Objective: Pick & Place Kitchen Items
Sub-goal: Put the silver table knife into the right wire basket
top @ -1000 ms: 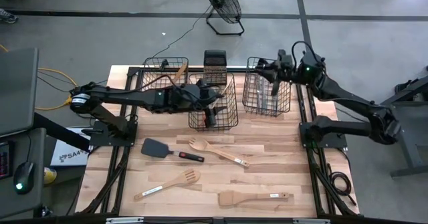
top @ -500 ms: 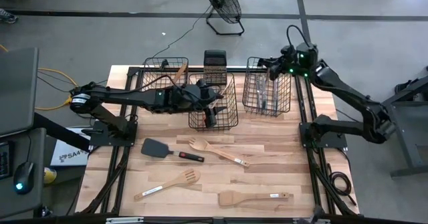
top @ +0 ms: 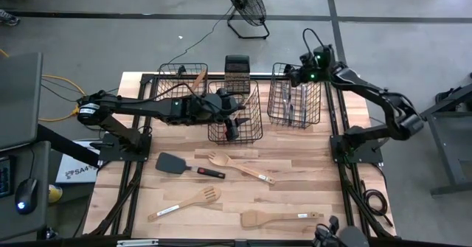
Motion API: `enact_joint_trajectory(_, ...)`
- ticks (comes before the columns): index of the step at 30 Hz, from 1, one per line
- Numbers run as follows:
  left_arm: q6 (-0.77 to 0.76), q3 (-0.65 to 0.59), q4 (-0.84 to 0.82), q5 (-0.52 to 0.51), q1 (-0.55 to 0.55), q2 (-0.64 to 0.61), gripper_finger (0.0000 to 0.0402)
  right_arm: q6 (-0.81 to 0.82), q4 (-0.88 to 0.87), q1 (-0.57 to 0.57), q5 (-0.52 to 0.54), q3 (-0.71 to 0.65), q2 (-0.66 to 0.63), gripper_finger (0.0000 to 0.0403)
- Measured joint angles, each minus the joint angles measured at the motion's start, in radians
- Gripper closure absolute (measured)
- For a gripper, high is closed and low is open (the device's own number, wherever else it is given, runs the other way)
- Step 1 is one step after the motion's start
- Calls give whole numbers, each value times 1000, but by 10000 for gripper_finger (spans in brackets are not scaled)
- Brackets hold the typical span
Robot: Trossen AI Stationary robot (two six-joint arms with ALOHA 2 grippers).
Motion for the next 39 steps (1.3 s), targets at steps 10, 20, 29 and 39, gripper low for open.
enact_joint_trajectory(10, -19, 0, -13, 0, 0, 0, 199, -24, 2, 0, 0, 0, 72, 371)
enact_joint_trajectory(20, -19, 0, -16, 0, 0, 0, 199, -25, -2, -8, -1, 0, 108, 371)
enact_joint_trajectory(29, -19, 0, -16, 0, 0, 0, 199, -9, 9, -17, -7, 0, 163, 371)
enact_joint_trajectory(39, -19, 0, -16, 0, 0, 0, 199, -14, 30, -17, 48, 0, 225, 371)
